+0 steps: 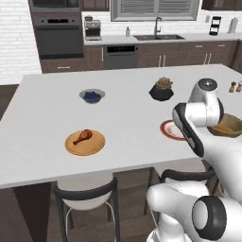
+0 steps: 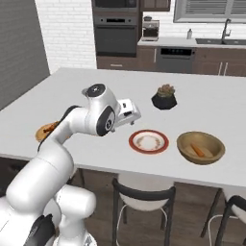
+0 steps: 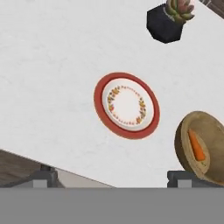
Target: Pick the chicken drumstick and carrot from their plates and place them in the bowl. Then put the bowl in the fridge.
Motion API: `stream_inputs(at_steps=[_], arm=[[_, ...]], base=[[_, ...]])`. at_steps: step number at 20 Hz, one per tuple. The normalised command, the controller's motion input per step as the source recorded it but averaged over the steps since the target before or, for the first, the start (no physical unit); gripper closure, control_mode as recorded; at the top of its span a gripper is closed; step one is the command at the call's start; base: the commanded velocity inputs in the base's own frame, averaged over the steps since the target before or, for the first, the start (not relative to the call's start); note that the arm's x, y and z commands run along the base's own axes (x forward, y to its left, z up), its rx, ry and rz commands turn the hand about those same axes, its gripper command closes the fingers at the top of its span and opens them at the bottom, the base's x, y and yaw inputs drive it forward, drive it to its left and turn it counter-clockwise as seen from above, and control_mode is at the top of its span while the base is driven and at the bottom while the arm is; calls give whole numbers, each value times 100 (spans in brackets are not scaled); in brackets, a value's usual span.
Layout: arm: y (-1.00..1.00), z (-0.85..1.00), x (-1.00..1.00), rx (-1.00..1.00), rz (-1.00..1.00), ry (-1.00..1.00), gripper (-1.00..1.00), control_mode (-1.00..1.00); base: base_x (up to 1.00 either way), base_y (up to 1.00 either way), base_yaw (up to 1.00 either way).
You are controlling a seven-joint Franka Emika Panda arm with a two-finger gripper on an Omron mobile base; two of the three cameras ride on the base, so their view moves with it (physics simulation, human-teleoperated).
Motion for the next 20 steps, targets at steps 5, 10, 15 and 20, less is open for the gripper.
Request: stream_inputs(at_steps=[5, 10, 15, 20], arm=[[0, 0, 0, 0, 0, 0, -100, 100], [0, 0, 0, 0, 0, 0, -100, 100], [0, 0, 0, 0, 0, 0, -100, 100], [29, -2, 23, 0, -12, 3, -100, -100]], base=[[1, 100, 0], [15, 100, 0], [24, 100, 0], [10, 40, -1]])
